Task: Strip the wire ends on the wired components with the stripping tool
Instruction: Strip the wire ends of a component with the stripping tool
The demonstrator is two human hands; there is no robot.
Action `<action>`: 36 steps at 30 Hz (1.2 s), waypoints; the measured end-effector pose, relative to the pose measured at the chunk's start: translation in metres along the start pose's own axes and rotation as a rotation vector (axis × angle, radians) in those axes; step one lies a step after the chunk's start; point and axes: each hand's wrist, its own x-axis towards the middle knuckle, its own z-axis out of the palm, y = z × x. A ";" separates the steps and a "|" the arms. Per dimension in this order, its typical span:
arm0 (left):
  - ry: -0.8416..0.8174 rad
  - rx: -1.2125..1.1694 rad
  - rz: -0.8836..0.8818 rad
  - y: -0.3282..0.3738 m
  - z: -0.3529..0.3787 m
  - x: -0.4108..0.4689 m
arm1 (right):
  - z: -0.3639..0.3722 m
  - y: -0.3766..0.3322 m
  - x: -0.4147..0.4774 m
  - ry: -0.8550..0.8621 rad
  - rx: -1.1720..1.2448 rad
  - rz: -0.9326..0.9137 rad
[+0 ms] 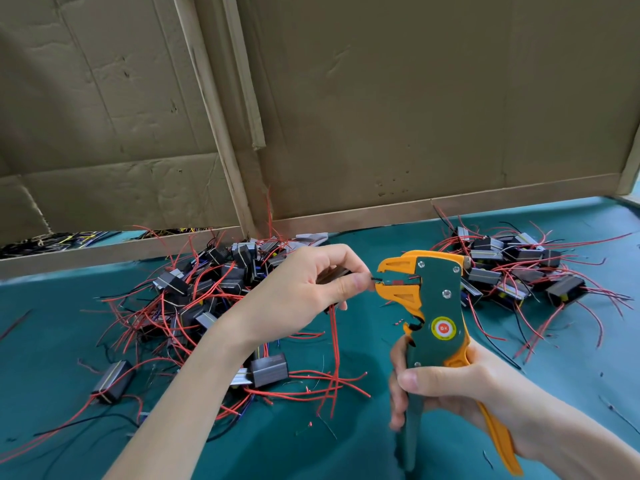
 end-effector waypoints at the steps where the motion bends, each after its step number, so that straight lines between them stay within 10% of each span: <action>1: 0.003 0.001 0.000 0.000 0.000 0.000 | -0.001 0.001 0.000 -0.004 -0.008 -0.002; 28: -0.062 0.070 -0.081 -0.024 0.014 0.008 | 0.019 0.021 0.004 0.294 0.062 0.028; 36: 0.429 -0.068 -0.033 -0.023 0.014 0.042 | -0.001 0.017 0.016 0.278 0.533 0.108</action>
